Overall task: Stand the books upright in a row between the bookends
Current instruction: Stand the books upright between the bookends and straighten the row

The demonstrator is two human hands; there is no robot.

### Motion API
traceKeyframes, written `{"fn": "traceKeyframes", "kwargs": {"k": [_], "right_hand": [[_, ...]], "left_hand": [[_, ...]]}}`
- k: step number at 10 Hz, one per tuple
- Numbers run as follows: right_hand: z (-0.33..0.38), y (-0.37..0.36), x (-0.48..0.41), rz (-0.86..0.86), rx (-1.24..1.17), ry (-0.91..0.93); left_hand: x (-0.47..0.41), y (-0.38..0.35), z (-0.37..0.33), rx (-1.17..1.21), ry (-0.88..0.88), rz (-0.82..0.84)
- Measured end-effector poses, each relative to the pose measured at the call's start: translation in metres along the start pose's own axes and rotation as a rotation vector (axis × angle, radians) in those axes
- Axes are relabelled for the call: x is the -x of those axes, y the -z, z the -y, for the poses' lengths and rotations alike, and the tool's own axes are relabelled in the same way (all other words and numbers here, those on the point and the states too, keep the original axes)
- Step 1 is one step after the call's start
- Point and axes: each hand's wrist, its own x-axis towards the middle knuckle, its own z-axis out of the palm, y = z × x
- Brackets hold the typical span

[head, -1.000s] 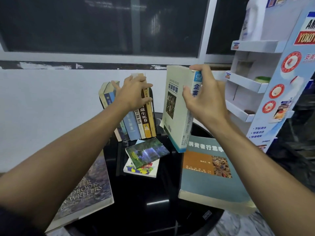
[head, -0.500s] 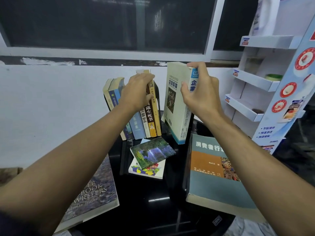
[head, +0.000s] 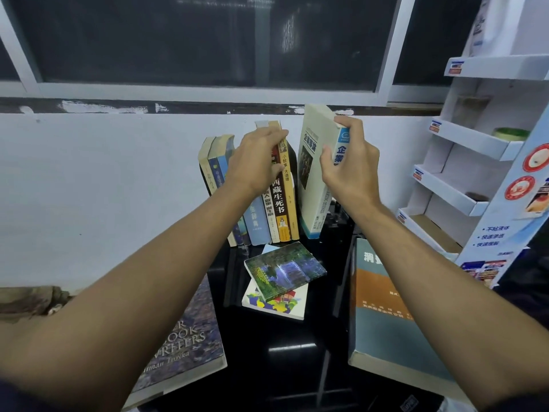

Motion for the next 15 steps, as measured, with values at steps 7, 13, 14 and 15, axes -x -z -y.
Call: {"fn": "traceKeyframes", "kwargs": {"k": [7,13,14,15], "right_hand": [[-0.027,-0.043,0.008,0.015,-0.071,-0.014],[-0.035,-0.005,-0.017,0.794,-0.267,-0.146],[-0.031,-0.003,-0.017,0.792,-0.200,-0.119],[-0.027,-0.006,-0.019,0.764,-0.165,-0.105]], "left_hand": [[0.001,-0.006,0.005,-0.025,-0.025,-0.037],[0.000,-0.007,0.006,-0.003,-0.026,-0.034],[0.000,-0.007,0.006,0.008,-0.021,-0.025],[0.000,-0.006,0.006,0.010,-0.022,-0.026]]}}
